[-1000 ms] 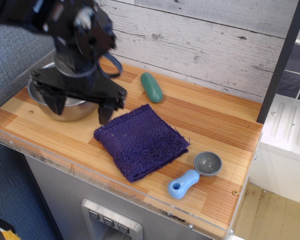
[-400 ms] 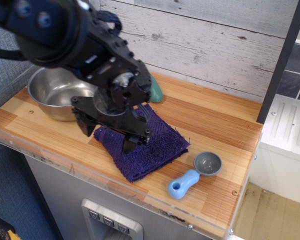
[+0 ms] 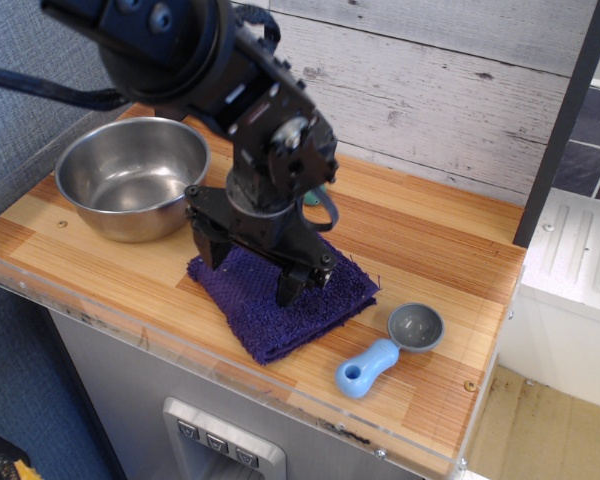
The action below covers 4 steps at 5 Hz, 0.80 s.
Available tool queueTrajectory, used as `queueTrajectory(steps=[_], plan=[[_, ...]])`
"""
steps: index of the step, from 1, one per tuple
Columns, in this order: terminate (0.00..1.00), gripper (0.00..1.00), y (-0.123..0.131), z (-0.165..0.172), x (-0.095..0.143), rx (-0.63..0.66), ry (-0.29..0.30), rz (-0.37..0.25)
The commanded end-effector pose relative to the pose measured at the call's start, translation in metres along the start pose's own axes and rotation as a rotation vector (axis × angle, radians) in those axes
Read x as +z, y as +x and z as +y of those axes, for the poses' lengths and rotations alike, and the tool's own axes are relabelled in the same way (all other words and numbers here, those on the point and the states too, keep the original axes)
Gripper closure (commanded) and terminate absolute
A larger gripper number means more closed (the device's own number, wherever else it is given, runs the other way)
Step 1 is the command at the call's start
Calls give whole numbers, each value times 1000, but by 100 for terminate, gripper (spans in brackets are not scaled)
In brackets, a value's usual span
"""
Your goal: Move towel to back right table corner
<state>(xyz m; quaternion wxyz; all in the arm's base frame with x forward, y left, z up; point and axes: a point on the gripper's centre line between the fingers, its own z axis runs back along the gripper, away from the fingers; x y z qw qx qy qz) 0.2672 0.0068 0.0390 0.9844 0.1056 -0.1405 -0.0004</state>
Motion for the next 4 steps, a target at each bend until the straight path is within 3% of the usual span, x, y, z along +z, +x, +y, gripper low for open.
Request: queueTrajectory(steps=[1, 4], plan=[[0, 0, 10, 15, 10, 36, -110, 57], [0, 0, 3, 9, -4, -6, -105, 80]])
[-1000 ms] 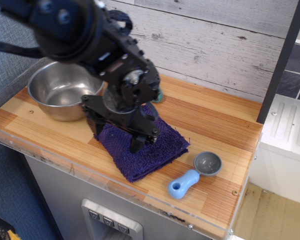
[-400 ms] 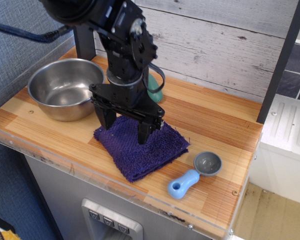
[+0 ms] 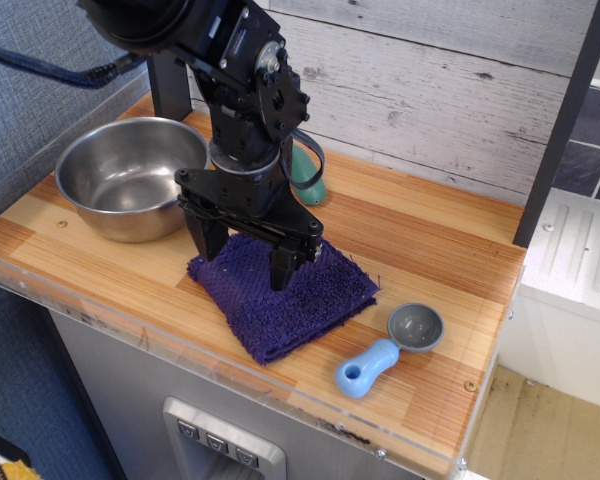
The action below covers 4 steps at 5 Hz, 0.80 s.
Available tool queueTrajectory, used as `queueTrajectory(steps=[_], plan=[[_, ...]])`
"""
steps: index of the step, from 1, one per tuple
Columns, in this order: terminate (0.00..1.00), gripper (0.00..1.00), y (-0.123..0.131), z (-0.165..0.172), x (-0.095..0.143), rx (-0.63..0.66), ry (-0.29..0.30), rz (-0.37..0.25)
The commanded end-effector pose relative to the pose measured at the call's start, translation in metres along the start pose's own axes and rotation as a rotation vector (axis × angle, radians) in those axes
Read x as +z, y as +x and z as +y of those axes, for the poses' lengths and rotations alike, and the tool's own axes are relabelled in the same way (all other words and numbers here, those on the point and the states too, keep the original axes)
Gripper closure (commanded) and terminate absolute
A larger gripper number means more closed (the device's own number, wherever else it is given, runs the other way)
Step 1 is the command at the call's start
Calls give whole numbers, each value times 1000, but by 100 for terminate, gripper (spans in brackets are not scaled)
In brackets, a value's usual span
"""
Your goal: Move towel to back right table corner
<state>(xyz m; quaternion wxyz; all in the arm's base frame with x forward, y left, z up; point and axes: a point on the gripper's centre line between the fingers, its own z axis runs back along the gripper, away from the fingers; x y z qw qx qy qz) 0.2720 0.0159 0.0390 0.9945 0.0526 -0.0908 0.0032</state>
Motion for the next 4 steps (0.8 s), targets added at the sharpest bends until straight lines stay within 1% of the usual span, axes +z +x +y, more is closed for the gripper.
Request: queueTrajectory(steps=[1, 2, 3, 4], plan=[[0, 0, -2, -2, -12, -9, -31, 6], [0, 0, -1, -2, -21, 3, -56, 24], [0, 0, 2, -5, -28, 1, -56, 35], [0, 0, 11, -11, -30, -5, -68, 38]])
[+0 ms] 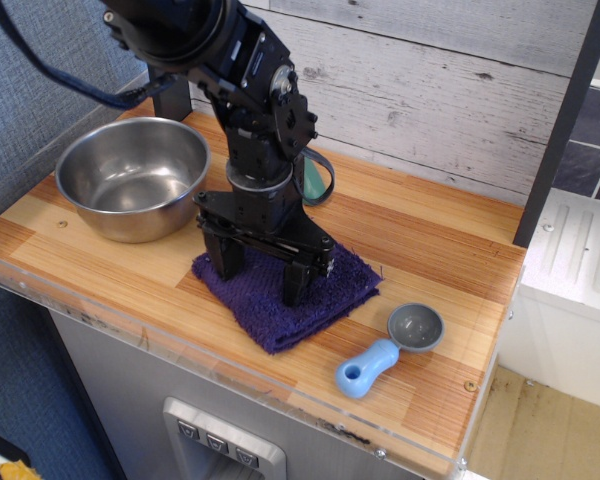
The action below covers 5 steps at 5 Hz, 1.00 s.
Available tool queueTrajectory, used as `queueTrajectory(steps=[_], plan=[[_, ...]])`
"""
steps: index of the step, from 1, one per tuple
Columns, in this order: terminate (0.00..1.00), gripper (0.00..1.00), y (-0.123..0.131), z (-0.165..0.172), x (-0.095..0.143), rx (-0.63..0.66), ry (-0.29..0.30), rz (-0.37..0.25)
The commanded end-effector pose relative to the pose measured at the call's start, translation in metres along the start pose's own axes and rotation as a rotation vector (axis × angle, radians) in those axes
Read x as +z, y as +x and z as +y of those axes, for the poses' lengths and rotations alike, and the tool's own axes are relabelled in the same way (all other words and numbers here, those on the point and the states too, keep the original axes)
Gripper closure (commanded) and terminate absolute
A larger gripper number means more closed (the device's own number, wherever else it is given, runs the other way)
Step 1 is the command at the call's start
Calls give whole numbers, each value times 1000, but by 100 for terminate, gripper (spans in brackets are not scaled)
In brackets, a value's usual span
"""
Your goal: Move towel to back right table corner
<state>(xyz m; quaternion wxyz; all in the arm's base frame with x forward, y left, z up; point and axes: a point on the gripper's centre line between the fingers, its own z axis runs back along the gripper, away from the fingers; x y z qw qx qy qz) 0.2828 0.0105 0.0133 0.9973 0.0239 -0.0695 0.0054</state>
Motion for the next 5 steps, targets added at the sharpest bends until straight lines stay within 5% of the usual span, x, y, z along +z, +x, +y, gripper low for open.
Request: queueTrajectory(steps=[1, 5], plan=[[0, 0, 15, -11, -5, -27, -22, -10], [0, 0, 45, -60, -5, -107, -80, -13]])
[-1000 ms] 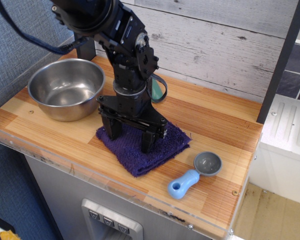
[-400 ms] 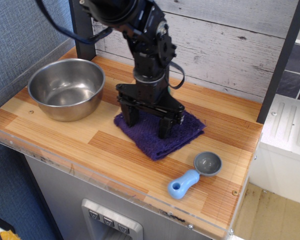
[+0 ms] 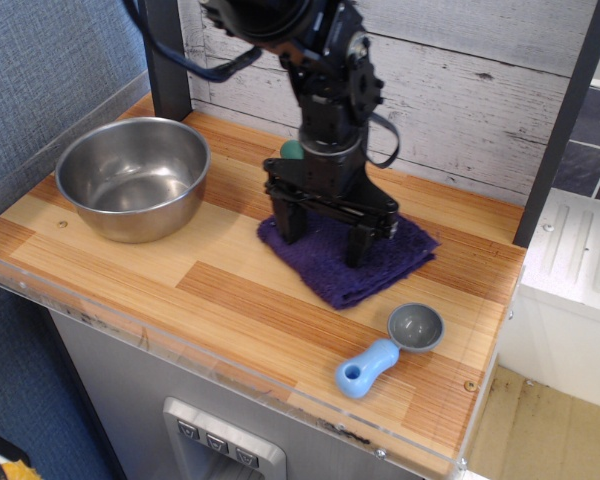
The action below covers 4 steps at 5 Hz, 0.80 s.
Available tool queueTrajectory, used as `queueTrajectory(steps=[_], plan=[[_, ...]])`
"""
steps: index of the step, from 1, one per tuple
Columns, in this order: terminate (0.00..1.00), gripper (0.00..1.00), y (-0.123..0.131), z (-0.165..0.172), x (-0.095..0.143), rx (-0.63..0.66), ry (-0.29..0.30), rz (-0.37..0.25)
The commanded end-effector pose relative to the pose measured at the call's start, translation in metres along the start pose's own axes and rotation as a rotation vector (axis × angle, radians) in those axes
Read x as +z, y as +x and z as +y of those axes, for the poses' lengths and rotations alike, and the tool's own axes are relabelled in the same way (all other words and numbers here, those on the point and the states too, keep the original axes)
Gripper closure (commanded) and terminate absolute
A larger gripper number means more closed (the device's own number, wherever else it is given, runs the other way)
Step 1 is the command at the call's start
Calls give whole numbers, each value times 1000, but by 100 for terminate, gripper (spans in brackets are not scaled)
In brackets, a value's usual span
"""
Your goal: Move towel to back right table corner
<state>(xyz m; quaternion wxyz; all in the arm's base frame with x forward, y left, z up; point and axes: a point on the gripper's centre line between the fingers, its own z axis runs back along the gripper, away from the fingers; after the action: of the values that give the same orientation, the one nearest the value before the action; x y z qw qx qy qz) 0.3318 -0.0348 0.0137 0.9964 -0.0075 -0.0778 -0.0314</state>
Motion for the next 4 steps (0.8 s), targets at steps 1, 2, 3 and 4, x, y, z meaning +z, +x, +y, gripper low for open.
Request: queueTrajectory(steps=[1, 2, 3, 4], plan=[[0, 0, 5, -27, -2, -54, -2, -2], [0, 0, 14, -35, 1, -59, -9, -11], [0, 0, 22, -42, 5, -53, -18, -22], [0, 0, 25, -42, 10, -48, -15, -31]])
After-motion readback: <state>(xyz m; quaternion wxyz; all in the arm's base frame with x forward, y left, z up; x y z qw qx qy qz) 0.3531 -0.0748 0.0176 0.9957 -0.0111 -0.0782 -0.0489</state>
